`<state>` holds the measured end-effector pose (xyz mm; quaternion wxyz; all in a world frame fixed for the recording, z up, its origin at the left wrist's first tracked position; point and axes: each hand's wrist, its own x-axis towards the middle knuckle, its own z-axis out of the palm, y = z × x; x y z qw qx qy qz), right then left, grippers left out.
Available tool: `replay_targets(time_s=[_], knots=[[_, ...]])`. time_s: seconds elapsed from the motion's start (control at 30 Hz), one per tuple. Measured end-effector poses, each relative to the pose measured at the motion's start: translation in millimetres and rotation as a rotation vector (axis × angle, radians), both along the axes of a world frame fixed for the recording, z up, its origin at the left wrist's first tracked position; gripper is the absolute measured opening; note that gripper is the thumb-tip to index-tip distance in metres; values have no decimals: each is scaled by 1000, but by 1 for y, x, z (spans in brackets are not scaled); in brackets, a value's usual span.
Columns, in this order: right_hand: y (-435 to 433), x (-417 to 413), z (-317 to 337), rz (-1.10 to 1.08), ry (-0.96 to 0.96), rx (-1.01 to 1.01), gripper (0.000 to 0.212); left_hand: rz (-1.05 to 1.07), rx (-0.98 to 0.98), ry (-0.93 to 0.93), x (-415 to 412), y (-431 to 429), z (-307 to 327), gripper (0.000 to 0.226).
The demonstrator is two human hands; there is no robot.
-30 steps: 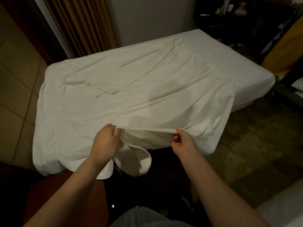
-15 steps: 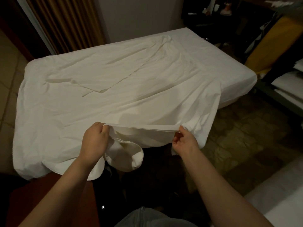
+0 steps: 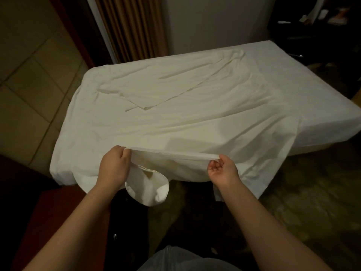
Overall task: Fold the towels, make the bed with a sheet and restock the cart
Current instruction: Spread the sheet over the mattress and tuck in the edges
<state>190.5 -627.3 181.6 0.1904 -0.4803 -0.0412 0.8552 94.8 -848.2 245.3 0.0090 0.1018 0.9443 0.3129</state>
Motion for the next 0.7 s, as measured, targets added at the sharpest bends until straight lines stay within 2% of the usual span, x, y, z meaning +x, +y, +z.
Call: replay_targets(time_s=[0.37, 0.7], knots=[[38, 8, -2, 75, 7, 55, 14, 133, -17, -27, 25, 28, -5, 34], [45, 10, 11, 92, 6, 180, 19, 119, -23, -1, 18, 36, -11, 35]])
